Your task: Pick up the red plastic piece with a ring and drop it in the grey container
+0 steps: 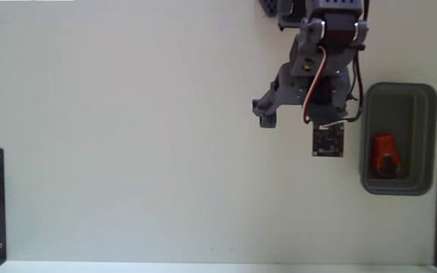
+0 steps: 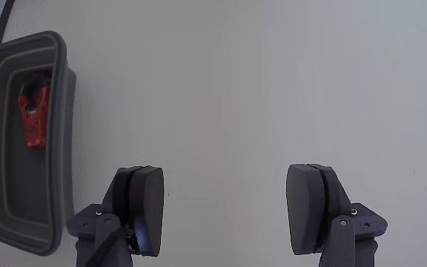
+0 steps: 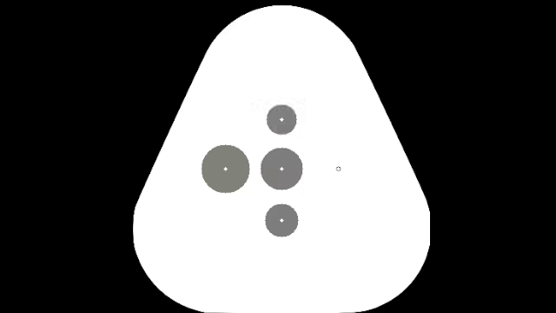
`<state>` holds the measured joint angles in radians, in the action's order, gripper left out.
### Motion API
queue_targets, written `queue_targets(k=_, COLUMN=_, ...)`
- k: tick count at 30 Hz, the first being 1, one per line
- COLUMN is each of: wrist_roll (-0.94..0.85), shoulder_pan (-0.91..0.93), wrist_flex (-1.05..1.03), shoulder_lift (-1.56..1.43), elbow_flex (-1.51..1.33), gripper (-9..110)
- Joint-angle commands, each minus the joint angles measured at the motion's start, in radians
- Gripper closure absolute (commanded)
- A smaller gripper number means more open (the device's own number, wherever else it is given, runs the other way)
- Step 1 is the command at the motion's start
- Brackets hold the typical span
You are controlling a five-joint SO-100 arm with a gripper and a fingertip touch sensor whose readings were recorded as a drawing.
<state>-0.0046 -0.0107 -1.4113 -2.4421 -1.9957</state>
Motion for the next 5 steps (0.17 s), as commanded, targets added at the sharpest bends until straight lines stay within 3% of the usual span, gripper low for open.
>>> queue_targets(k=1, wrist_roll=0.005, shoulder_pan=0.011, wrist_flex=-0.019, shoulder_lift=-0.038, elbow_flex=-0.004, gripper=-9)
queue_targets(k=5, wrist_roll=0.005, shoulder_pan=0.011, wrist_flex=-0.019, shoulder_lift=-0.038, elbow_flex=-0.004, gripper=-9)
